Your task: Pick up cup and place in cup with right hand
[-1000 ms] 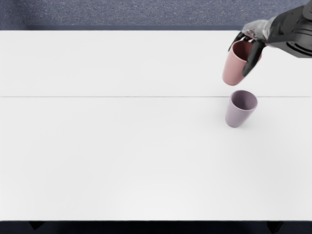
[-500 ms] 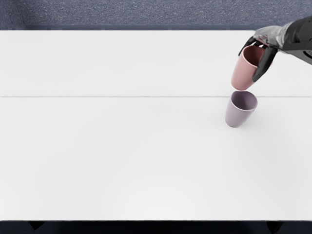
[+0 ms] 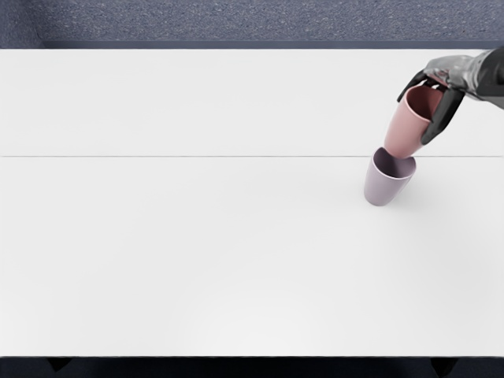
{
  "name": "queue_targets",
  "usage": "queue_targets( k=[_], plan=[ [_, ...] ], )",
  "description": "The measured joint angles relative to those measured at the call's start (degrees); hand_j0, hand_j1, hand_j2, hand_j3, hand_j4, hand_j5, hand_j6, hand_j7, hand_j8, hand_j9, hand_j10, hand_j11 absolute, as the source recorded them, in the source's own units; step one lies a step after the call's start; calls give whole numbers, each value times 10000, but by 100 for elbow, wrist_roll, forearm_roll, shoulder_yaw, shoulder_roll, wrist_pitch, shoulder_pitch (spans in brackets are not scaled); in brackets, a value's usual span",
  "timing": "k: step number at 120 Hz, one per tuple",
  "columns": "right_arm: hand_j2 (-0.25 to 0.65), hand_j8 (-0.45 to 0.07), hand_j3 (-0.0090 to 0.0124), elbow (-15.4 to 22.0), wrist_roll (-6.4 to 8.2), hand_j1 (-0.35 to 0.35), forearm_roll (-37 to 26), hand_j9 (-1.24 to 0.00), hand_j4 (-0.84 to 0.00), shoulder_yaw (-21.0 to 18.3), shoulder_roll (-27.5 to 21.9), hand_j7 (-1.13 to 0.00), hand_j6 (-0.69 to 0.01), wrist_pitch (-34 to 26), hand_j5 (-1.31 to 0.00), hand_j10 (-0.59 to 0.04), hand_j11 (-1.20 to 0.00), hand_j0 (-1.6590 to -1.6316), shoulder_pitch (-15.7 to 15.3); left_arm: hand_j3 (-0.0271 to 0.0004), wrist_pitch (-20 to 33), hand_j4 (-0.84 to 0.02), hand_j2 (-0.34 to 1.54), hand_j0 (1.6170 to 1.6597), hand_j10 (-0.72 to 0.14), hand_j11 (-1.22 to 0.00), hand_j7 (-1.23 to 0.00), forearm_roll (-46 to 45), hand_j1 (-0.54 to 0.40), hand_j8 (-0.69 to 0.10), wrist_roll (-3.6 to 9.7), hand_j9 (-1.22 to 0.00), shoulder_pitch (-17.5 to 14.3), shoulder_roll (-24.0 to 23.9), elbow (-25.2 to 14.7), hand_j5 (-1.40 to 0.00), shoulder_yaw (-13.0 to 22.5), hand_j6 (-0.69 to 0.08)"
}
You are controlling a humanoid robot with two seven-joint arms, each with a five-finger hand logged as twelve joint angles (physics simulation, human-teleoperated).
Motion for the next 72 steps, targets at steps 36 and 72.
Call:
queue_targets(
  k=[36,72],
  plan=[
    [-1171,-3012,-4,247,0,329,-7,-5367,-4112,-52,-195,-5376,-3142,-14,-5391,-4122,-5367,-16539,27,0,1,2,-2,16581,2,1,1,0,3489,3,0,1,22,0,0,1,-2,3],
    [-1167,-3097,-5,398,0,273,-12,-5285,-4066,-55,-283,-5307,-3227,-10,-5315,-4080,-5285,-16540,33,0,4,3,-3,16581,3,0,1,0,3489,4,0,0,125,0,0,1,-4,4]
  ],
)
